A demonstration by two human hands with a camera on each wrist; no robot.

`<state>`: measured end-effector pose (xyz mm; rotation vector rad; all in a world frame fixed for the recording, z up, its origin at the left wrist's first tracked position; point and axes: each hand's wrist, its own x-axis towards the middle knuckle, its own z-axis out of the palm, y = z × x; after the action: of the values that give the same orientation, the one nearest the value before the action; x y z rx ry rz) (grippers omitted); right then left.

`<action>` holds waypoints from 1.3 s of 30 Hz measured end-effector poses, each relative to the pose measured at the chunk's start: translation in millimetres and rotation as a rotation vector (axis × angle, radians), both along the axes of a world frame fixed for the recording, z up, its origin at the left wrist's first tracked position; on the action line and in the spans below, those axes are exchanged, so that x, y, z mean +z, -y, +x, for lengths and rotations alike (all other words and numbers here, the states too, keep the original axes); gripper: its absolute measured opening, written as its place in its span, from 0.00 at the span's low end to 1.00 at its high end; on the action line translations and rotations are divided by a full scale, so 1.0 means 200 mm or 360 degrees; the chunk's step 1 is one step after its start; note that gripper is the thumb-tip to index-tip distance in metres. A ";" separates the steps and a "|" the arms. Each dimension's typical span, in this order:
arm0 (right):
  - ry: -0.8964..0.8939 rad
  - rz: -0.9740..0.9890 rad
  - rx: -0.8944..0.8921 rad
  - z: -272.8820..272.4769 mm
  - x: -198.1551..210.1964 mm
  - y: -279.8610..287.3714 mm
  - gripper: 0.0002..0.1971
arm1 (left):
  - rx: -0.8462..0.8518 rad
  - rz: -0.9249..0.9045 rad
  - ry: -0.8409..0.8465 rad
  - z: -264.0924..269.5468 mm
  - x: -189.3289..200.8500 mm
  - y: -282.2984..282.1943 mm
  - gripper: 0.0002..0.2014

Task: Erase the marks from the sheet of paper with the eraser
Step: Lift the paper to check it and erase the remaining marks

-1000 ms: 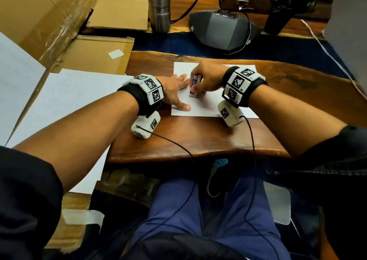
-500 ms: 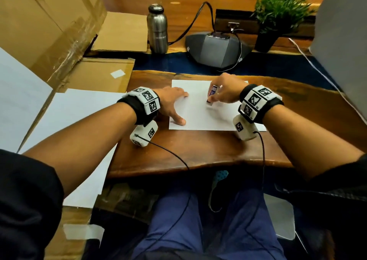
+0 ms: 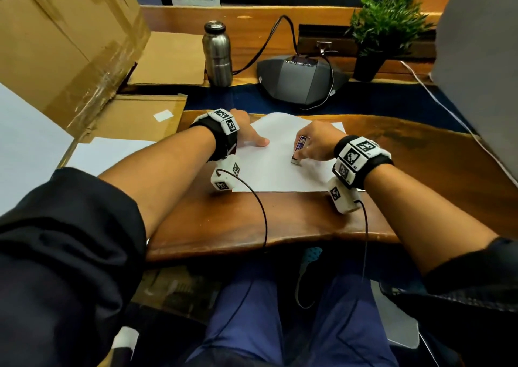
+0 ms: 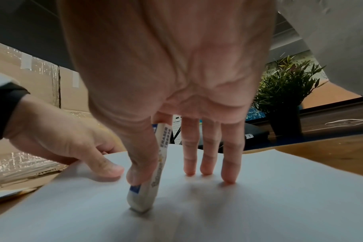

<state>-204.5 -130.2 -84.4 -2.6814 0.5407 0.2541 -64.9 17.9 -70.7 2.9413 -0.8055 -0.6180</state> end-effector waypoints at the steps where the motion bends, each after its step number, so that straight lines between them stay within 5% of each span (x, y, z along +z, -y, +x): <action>1: 0.0003 -0.0003 -0.0004 0.00 0.00 0.00 0.10 | 0.0079 -0.0098 -0.0050 -0.02 0.01 0.00 0.50; 5: 0.0033 0.0014 -0.0017 -0.01 0.00 0.00 0.10 | 0.0449 -0.0599 -0.0363 -0.05 0.01 -0.05 0.51; 10: 0.0082 0.0107 -0.0036 -0.04 0.00 0.00 0.11 | 0.0659 -0.1147 -0.0847 -0.11 -0.15 -0.19 0.17; 14: 0.0246 0.0187 -0.0130 -0.17 0.05 0.09 0.11 | 0.0559 -0.1505 -0.0983 -0.20 -0.13 -0.21 0.16; 22: 0.1210 0.0784 -0.0830 -0.59 0.19 0.53 0.11 | 0.0081 -0.2084 -0.0968 -0.26 0.13 -0.08 0.13; 29: 0.1557 0.0768 -0.0715 -0.73 0.29 0.61 0.10 | 0.0137 -0.2312 -0.1057 -0.33 0.16 0.09 0.14; 39: 0.1685 0.0816 -0.0698 -0.85 0.33 0.62 0.14 | 0.0348 -0.2380 -0.0920 -0.41 0.11 0.22 0.16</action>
<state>-374.4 -253.3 -17.8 -1.7707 0.5651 -0.9532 -147.8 -26.7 -48.7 1.3578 -0.4738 -0.4559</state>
